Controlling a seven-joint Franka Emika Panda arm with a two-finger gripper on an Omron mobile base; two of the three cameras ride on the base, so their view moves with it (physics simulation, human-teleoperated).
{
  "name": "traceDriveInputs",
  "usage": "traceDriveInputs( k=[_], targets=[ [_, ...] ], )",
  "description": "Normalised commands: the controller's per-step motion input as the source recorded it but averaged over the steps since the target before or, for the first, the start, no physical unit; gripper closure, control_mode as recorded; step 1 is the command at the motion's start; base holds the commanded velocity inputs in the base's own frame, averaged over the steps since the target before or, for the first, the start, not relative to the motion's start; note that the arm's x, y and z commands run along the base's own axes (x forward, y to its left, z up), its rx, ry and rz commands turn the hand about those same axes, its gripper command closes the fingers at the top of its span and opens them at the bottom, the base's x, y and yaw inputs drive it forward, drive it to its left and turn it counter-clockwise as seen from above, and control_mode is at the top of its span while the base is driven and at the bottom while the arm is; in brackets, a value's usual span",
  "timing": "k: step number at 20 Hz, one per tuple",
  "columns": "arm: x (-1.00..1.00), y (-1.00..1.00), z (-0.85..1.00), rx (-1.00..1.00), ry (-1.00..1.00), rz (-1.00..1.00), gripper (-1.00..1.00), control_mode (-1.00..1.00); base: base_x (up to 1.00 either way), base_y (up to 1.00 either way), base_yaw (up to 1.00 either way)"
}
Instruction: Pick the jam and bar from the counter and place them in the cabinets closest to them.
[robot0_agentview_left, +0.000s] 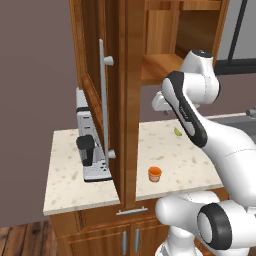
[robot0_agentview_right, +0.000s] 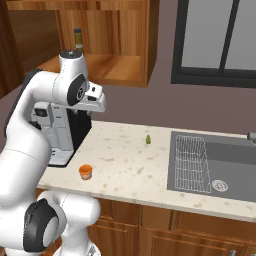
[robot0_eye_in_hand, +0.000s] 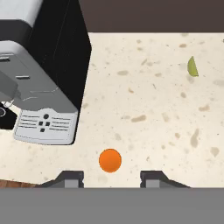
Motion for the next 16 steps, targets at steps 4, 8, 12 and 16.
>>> traceDriveInputs(
  k=[4,8,12,16],
  targets=[
    [-0.17,0.0,-0.02,0.0,0.0,0.0,-1.0,-1.0,0.0,0.0,0.0],
    [-0.35,0.0,-0.03,0.0,-0.01,0.0,-1.0,-1.0,0.0,0.0,0.0],
    [-0.33,0.0,-0.1,0.0,-0.02,0.0,-1.0,-1.0,0.0,0.0,0.0],
    [-0.23,0.0,-0.23,-0.03,0.0,0.0,-1.0,-1.0,0.0,0.0,0.0]
  ],
)
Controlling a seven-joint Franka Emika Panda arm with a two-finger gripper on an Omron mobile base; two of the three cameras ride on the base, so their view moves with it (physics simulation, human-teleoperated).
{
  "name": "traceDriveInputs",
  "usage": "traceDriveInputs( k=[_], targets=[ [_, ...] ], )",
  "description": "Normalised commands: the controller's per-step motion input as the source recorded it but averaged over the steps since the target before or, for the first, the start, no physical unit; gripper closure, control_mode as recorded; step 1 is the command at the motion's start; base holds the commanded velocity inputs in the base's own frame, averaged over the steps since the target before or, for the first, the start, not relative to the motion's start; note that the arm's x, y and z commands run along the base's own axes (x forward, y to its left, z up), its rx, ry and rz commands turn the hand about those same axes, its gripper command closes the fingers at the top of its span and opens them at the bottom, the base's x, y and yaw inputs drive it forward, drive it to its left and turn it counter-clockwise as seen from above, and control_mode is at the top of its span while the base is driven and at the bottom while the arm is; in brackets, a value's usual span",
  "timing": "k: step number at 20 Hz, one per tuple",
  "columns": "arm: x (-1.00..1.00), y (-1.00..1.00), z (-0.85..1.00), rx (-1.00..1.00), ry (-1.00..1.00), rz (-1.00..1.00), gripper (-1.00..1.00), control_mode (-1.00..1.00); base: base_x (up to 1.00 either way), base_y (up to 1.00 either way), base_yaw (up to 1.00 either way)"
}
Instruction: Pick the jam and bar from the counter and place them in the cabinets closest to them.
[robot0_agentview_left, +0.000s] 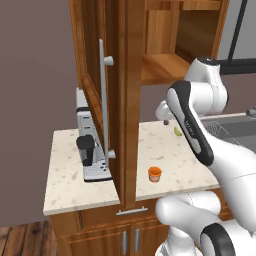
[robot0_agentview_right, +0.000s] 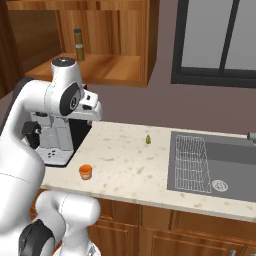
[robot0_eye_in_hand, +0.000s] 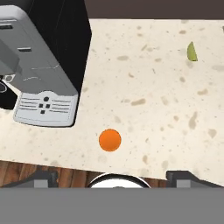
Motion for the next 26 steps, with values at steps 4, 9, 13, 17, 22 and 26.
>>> traceDriveInputs(
  k=[4,9,13,17,22,26],
  targets=[
    [-0.15,0.0,-0.2,-0.02,0.0,0.01,-1.0,-1.0,0.0,0.0,0.0],
    [-0.03,0.0,-0.21,0.0,0.01,0.0,-1.0,-1.0,0.0,0.0,0.0],
    [0.05,0.0,-0.35,-0.01,0.09,0.0,-1.0,-1.0,0.0,0.0,0.0],
    [0.08,0.0,-0.44,-0.02,0.13,0.0,-1.0,-1.0,0.0,0.0,0.0],
    [0.09,0.0,-0.45,-0.02,0.13,0.0,-1.0,-1.0,0.0,0.0,0.0],
    [0.04,0.0,-0.46,0.0,0.11,0.0,-1.0,-1.0,0.0,0.0,0.0]
  ],
)
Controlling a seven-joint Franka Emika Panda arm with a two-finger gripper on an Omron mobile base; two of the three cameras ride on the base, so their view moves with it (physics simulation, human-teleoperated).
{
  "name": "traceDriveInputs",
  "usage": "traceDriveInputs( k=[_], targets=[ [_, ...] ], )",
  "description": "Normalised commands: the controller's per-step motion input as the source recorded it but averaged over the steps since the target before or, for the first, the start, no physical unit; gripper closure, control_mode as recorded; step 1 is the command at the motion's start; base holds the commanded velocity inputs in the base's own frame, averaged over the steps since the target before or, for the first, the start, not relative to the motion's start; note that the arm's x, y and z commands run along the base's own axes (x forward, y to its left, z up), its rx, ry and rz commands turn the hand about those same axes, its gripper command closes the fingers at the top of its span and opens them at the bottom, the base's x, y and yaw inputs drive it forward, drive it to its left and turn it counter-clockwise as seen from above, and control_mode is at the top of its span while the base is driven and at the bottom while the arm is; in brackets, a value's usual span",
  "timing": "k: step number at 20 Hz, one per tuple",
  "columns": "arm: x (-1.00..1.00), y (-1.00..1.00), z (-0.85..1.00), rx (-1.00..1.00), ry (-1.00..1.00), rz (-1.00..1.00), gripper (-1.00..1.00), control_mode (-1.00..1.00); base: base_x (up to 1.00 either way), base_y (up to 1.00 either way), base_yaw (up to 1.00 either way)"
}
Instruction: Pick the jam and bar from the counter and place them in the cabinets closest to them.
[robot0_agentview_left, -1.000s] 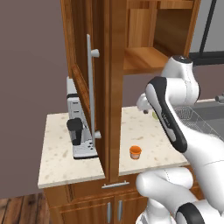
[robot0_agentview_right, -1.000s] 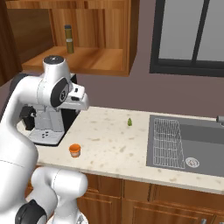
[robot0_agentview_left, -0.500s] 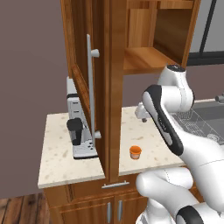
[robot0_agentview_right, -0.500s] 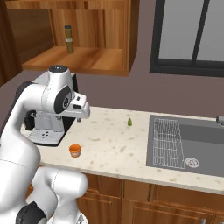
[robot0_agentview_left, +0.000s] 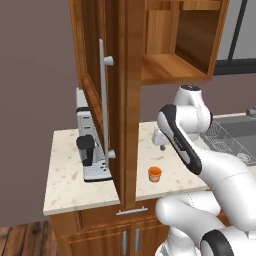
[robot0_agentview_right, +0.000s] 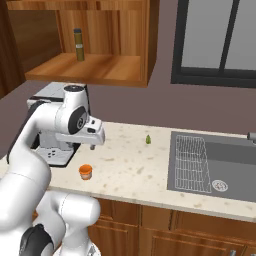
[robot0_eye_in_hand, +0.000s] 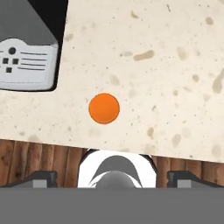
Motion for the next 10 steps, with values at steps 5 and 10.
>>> traceDriveInputs(
  k=[5,10],
  targets=[
    [0.0,0.0,-0.47,0.0,0.06,0.0,-1.0,-1.0,0.0,0.0,0.0],
    [-0.01,0.03,-0.44,0.0,0.02,0.0,-1.0,-1.0,0.0,0.0,0.0]
  ],
)
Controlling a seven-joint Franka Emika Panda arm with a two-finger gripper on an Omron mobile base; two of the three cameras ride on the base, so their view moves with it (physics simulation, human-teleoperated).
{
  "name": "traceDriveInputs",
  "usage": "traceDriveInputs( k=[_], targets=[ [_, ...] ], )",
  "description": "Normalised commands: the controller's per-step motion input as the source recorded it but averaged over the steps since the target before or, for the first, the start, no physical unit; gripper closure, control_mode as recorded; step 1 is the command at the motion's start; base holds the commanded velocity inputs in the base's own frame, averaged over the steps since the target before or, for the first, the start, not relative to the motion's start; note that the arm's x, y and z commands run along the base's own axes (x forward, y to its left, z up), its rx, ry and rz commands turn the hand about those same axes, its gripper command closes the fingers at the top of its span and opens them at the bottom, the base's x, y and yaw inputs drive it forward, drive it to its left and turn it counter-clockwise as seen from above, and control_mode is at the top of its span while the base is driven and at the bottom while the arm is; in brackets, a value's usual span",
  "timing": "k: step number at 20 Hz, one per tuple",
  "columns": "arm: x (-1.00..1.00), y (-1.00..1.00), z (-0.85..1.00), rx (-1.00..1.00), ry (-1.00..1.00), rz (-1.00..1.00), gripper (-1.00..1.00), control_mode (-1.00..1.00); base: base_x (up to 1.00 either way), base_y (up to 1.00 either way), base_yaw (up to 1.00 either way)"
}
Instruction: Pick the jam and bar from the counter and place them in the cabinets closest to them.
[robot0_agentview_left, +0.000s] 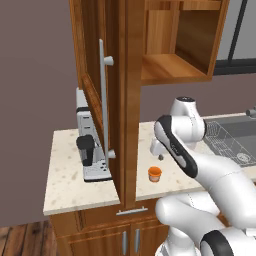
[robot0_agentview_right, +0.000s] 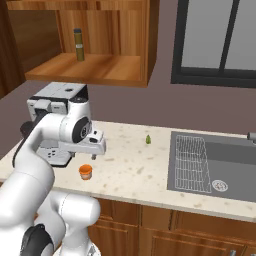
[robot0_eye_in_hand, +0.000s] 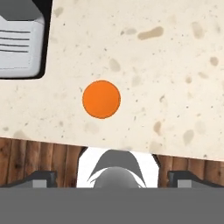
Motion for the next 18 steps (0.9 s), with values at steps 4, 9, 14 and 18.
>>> traceDriveInputs(
  k=[4,9,14,18],
  targets=[
    [0.0,0.1,-0.43,0.0,0.01,0.0,-1.0,-1.0,0.0,0.0,0.0],
    [0.09,0.19,-0.41,0.0,0.0,0.0,-1.0,-1.0,0.0,0.0,0.0],
    [0.29,0.18,-0.36,0.0,0.0,0.0,-1.0,-1.0,0.0,0.0,0.0],
    [0.36,0.1,-0.27,0.0,-0.01,0.0,-1.0,-1.0,0.0,0.0,0.0]
  ],
)
